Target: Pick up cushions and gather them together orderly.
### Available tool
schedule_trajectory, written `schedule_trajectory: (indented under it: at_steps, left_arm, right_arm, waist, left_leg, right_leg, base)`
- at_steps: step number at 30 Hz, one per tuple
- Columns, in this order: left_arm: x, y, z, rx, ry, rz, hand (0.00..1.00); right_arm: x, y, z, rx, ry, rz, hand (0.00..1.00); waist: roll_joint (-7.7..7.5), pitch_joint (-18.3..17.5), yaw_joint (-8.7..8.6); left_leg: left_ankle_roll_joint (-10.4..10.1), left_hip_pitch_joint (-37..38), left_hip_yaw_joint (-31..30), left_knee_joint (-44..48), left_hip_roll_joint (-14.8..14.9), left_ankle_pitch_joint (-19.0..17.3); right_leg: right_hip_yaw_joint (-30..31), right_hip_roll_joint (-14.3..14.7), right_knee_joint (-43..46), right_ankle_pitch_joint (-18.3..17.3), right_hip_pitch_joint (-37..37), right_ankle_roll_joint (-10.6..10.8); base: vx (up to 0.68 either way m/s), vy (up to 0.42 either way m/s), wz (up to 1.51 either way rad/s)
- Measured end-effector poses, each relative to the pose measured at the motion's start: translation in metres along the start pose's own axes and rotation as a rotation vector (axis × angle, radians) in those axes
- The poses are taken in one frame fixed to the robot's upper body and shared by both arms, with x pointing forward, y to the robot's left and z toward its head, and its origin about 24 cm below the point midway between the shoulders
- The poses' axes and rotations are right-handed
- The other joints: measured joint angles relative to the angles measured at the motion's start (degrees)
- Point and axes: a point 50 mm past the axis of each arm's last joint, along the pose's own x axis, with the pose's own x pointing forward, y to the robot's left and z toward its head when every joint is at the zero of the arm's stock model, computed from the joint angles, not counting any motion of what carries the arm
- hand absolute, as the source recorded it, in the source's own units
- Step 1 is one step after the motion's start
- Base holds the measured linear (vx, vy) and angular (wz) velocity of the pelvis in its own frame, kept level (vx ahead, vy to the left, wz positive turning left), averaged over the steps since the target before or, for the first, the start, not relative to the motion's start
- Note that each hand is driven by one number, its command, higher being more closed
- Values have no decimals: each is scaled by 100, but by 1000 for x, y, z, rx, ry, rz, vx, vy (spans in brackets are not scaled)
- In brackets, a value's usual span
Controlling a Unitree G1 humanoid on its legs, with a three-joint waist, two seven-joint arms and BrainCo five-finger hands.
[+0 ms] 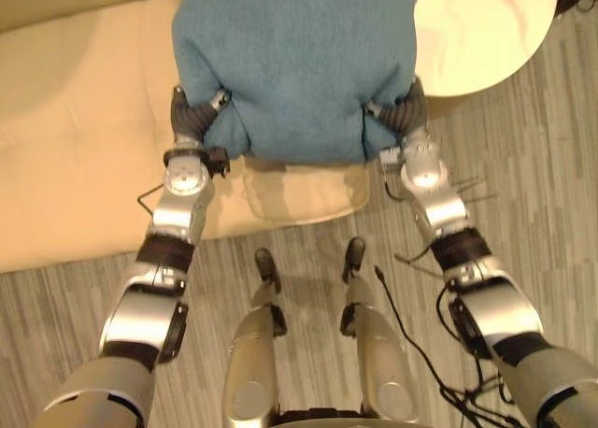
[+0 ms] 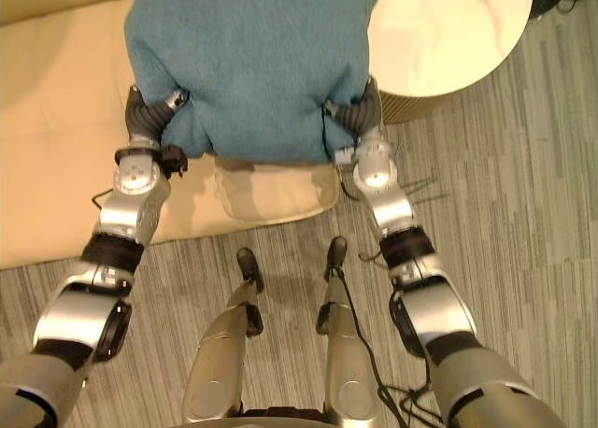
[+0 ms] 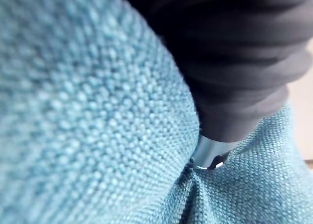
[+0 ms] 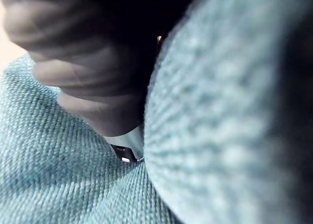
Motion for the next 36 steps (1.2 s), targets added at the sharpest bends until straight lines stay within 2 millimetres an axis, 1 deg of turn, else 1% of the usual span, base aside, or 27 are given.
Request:
schedule_trajectory:
  at_steps: [1,2,3,5,9,11,14,15,16,17,19,20,21,22,23,24,25,26,27,28,29,30,31,33,34,35,36]
  left_arm:
    - [-19,-1,-15,-15,48,1,100]
    - [-43,0,-33,-37,118,10,100]
    - [-55,0,-41,-50,152,16,100]
    - [-99,-3,-58,-116,250,46,100]
    - [-150,4,-68,-155,352,100,100]
    - [-162,8,-65,-164,353,117,100]
    - [-165,11,-63,-192,334,136,100]
    - [-165,10,-63,-200,330,137,100]
    - [-164,10,-62,-203,326,137,100]
    - [-163,11,-62,-204,320,137,100]
    - [-164,13,-62,-200,321,144,100]
    - [-164,15,-62,-198,317,154,100]
    - [-163,16,-61,-198,313,162,100]
    - [-162,18,-58,-203,297,172,100]
    - [-160,17,-54,-218,272,181,100]
    - [-160,15,-53,-232,270,188,100]
    - [-161,14,-54,-244,274,196,100]
    - [-163,11,-54,-262,281,206,100]
    - [-163,9,-54,-271,282,205,100]
    - [-160,1,-52,-288,272,167,100]
    - [-159,-3,-49,-292,261,129,100]
    - [-160,-10,-50,-300,275,90,100]
    - [-161,-12,-50,-305,278,78,100]
    - [-161,-13,-50,-309,278,56,100]
    - [-162,-14,-50,-310,278,53,100]
    - [-161,-14,-50,-311,277,51,100]
    - [-159,-16,-51,-304,275,36,100]
  right_arm:
    - [-14,4,-5,13,11,14,100]
    - [-30,7,-12,32,32,28,100]
    - [-38,10,-15,42,44,37,100]
    - [-66,17,-23,117,78,64,100]
    - [-100,31,-28,309,125,118,100]
    - [-108,36,-25,360,116,147,100]
    - [-115,42,-16,421,69,179,100]
    - [-115,41,-14,424,51,176,100]
    - [-114,41,-13,426,42,175,100]
    - [-115,41,-13,429,38,172,100]
    - [-116,43,-13,427,38,180,100]
    - [-115,45,-13,422,32,188,100]
    - [-114,46,-13,419,27,195,100]
    - [-111,47,-12,411,14,204,100]
    - [-107,47,-11,400,1,209,100]
    - [-104,46,-15,381,9,213,100]
    - [-103,45,-22,357,38,217,100]
    - [-103,41,-34,324,91,212,100]
    - [-105,38,-40,312,117,200,100]
    - [-110,27,-49,295,166,157,100]
    - [-112,22,-55,287,188,130,100]
    - [-115,16,-60,278,218,105,100]
    - [-117,14,-62,275,229,97,100]
    - [-124,12,-67,269,260,90,100]
    - [-124,12,-67,266,263,91,100]
    - [-124,12,-67,262,261,91,100]
    - [-124,11,-67,260,263,77,100]
  waist:
    - [-4,-48,1]
    - [-12,-340,4]
    - [-12,-467,2]
    - [-11,-743,20]
    - [-9,-1184,70]
    - [-2,-1291,127]
    - [1,-1352,170]
    - [8,-1385,189]
    - [39,-1373,165]
    - [44,-1373,117]
    - [36,-1384,123]
    - [-38,-1473,206]
    - [-60,-1533,225]
    - [80,-1613,294]
    - [265,-1626,392]
    - [483,-1635,378]
    - [606,-1638,389]
    - [718,-1649,390]
    - [746,-1651,363]
    - [602,-1630,299]
    - [465,-1555,261]
    - [420,-1549,202]
    - [436,-1563,161]
    - [499,-1613,67]
    - [599,-1681,31]
    - [656,-1717,13]
    - [602,-1747,17]
  left_leg:
    - [-15,198,14,3,11,-73]
    - [-32,206,19,36,15,-182]
    - [-57,231,23,44,20,-220]
    - [-60,495,11,8,35,-264]
    - [-69,890,105,-111,27,-322]
    - [-67,1029,191,-179,4,-322]
    - [54,1083,159,45,-11,-402]
    - [176,1031,113,142,39,-477]
    - [245,995,100,220,97,-526]
    - [260,1007,-169,383,85,-536]
    - [257,955,-532,612,-23,-527]
    - [209,712,-740,832,-100,-495]
    - [183,557,-875,924,-117,-469]
    - [146,221,-1082,932,-111,-281]
    - [100,-59,-1260,745,-35,-2]
    - [43,-225,-1465,550,87,263]
    - [-6,-252,-1579,311,140,517]
    - [31,-130,-1580,-168,193,797]
    - [143,-87,-1418,-332,255,515]
    - [572,-294,-743,-40,250,-280]
    - [624,-380,-475,415,240,-364]
    - [615,-399,-321,1105,170,-365]
    - [603,-355,-301,1379,137,-373]
    - [270,220,-260,1570,78,-629]
    - [89,709,-279,1118,86,-752]
    - [4,927,-297,686,89,-804]
    - [-86,1085,-333,224,60,-678]
  right_leg:
    - [24,13,-1,-62,178,11]
    - [59,17,0,-159,196,16]
    - [61,19,0,-186,224,25]
    - [28,33,0,-278,491,66]
    - [101,38,10,-312,774,91]
    - [168,25,82,-326,799,111]
    - [198,-56,554,-410,738,230]
    - [283,-76,717,-505,754,482]
    - [354,-93,1191,-893,687,481]
    - [552,-88,2744,-1844,491,249]
    - [793,-46,3837,-2502,616,489]
    - [894,-42,3830,-2760,690,338]
    - [910,-1,3727,-2814,694,312]
    - [863,107,3265,-2854,670,251]
    - [723,241,2896,-2866,622,94]
    - [544,374,2817,-2727,527,4]
    - [417,466,2839,-2656,451,-83]
    - [177,537,2835,-2606,445,-163]
    - [3,530,2829,-2567,464,-227]
    - [-338,219,2694,-2501,496,-327]
    - [-446,39,2636,-2470,477,-413]
    - [-606,-154,2450,-2318,557,-420]
    - [-704,-217,2325,-2241,604,-428]
    - [-838,-234,1896,-1954,733,-383]
    - [-876,-117,1699,-1814,740,-340]
    - [-907,-46,1603,-1754,740,-267]
    - [-954,-21,1432,-1586,739,-194]
  base:
    - [83,6,-9]
    - [117,11,-9]
    - [92,8,-3]
    - [132,13,2]
    - [97,24,-7]
    - [15,33,-22]
    - [-59,59,1]
    - [-120,55,21]
    - [-113,12,63]
    - [-54,-32,81]
    - [-41,-104,108]
    - [-121,-191,101]
    - [-156,-171,95]
    - [-148,-127,72]
    - [-193,-94,82]
    - [-255,-139,67]
    - [-356,-176,77]
    - [-307,-153,67]
    - [-279,-117,126]
    - [-201,-87,130]
    - [-265,-137,147]
    - [-216,-114,91]
    - [-228,-68,87]
    - [-151,43,49]
    - [-115,80,18]
    - [-103,92,27]
    - [-82,92,23]
